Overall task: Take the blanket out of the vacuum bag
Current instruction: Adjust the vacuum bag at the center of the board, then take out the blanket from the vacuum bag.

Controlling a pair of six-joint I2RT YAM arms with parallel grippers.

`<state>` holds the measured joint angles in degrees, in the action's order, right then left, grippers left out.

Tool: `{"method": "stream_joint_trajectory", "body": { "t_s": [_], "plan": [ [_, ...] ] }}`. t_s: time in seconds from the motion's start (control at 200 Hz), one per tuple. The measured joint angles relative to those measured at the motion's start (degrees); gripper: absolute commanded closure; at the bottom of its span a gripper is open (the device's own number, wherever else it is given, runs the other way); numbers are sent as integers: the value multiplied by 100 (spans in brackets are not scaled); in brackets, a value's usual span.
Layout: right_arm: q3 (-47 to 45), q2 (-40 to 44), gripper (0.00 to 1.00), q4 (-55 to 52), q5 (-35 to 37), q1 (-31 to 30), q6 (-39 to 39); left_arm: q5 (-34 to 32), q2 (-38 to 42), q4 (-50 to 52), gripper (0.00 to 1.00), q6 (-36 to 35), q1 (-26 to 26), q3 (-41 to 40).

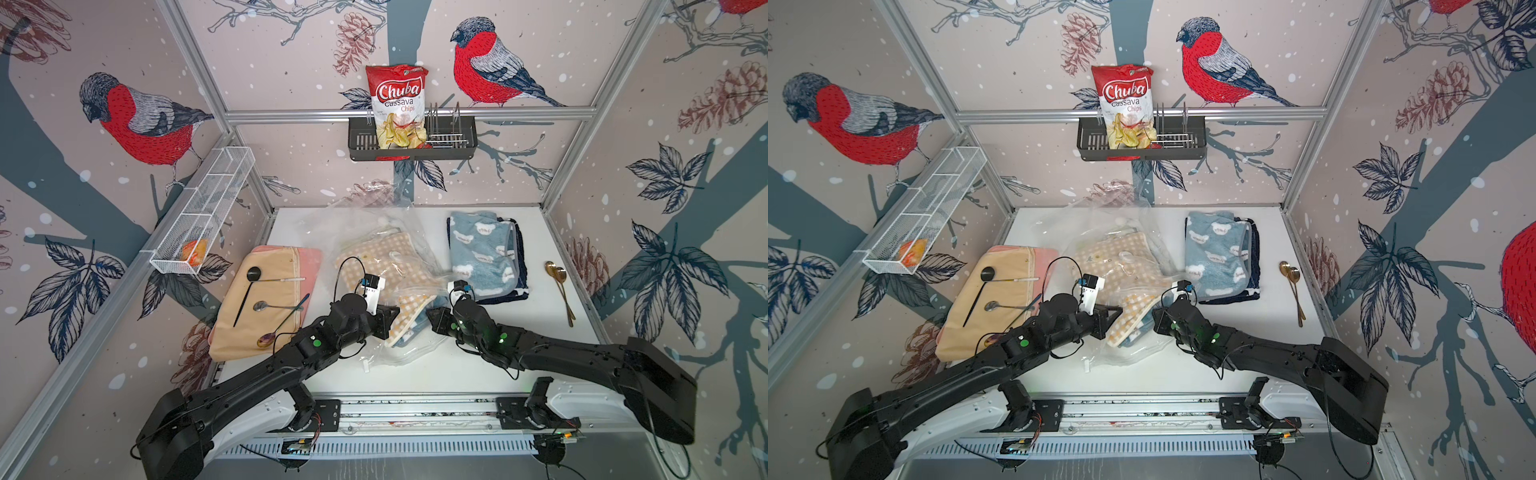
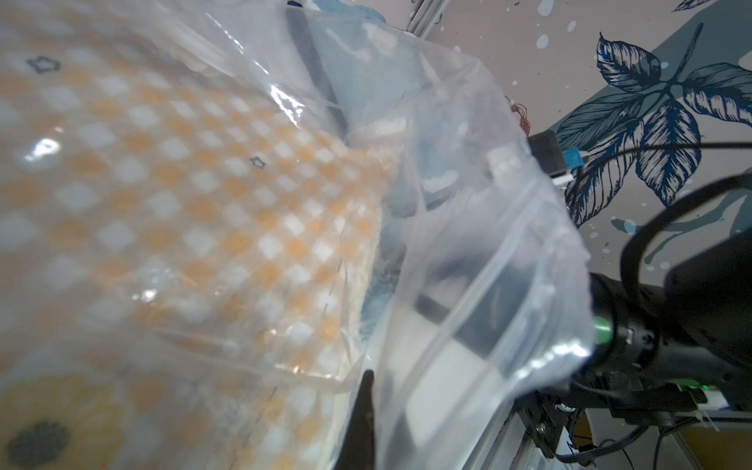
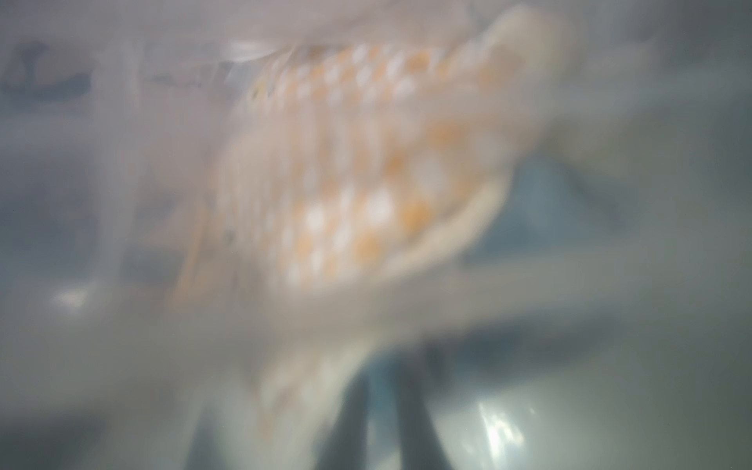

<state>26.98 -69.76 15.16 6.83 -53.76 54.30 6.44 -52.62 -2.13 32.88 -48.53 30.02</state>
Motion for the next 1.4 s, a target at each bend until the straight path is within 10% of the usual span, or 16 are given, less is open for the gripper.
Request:
{"method": "stream_joint_trajectory", "body": {
  "t_s": [0.325, 0.745, 0.9, 1.401],
  "plan": [
    [942, -120, 78, -481, -431, 850, -645, 7, -74, 179, 100, -238, -243, 326],
    [542, -15, 70, -363, -688, 125, -444, -44, 223, 444, 66, -286, -345, 256],
    [-15, 315, 68, 15, -437, -247, 0, -46, 254, 496, 100, -282, -369, 166],
    [-1233, 951, 70, 1550, -98, -282, 1349, -208, 236, 396, 100, -267, -376, 105]
  ]
}}
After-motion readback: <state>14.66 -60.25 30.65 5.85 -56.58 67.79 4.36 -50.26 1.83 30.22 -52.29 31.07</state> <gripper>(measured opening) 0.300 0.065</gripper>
